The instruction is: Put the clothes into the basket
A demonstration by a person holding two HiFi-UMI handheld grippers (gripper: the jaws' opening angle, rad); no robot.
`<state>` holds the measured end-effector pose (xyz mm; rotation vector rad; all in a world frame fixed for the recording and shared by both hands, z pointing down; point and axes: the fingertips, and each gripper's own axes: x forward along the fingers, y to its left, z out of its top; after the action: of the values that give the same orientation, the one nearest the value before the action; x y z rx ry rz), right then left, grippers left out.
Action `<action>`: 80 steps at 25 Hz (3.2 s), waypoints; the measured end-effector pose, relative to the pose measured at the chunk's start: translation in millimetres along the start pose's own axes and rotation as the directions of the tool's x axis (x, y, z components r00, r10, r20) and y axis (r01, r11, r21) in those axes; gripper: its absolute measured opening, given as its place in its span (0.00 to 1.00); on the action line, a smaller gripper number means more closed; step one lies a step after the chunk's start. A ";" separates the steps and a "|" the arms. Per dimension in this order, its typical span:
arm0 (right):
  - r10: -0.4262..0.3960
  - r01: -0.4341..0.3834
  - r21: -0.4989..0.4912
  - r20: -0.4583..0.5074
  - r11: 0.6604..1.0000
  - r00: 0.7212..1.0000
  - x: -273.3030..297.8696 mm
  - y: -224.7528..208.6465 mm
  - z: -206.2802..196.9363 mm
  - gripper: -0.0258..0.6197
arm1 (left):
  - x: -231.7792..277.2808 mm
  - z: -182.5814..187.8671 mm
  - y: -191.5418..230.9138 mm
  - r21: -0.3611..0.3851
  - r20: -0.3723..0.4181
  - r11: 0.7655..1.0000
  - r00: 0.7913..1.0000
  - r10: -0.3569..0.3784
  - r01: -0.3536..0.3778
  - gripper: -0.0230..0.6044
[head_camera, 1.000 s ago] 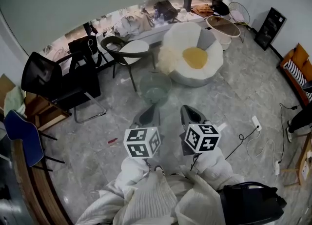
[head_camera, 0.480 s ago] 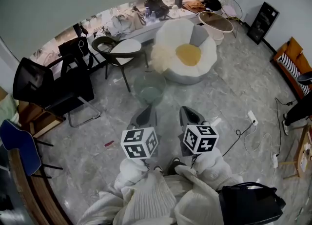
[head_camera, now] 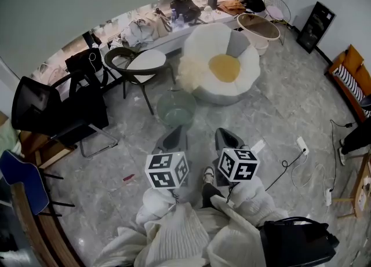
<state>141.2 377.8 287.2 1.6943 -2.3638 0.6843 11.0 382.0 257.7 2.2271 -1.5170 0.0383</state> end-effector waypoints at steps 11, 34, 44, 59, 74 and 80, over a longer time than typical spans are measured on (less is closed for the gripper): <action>0.033 -0.033 -0.004 -0.007 0.999 0.999 76.9 -80.2 71.5 0.08 | 116.2 44.8 -16.8 0.005 0.015 0.999 0.999 0.040 -0.040 0.03; 0.045 -0.037 0.078 -0.106 0.996 0.993 169.5 -195.4 98.2 0.08 | 262.8 46.4 -33.5 0.001 -0.075 0.997 0.994 0.082 -0.082 0.03; 0.067 -0.063 0.038 -0.091 0.997 0.994 258.8 -209.6 151.2 0.08 | 345.1 91.2 3.0 -0.029 -0.026 0.996 0.996 0.085 -0.086 0.03; 0.078 -0.078 0.008 -0.094 0.997 0.993 401.6 -224.6 229.7 0.08 | 474.7 160.7 86.5 -0.043 -0.017 0.991 0.992 0.126 -0.127 0.03; 0.187 -0.190 0.006 -0.233 0.982 0.954 511.2 -222.7 241.8 0.08 | 520.6 167.9 157.2 -0.123 -0.068 0.943 0.951 0.302 -0.309 0.03; 0.214 -0.217 0.025 -0.299 0.976 0.930 555.2 -227.0 233.0 0.08 | 548.4 179.6 190.5 -0.126 -0.069 0.921 0.929 0.362 -0.368 0.03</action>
<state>190.0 -260.4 354.0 1.2316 -2.3444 0.8945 19.3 -223.7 306.4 1.7997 -1.8325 0.0950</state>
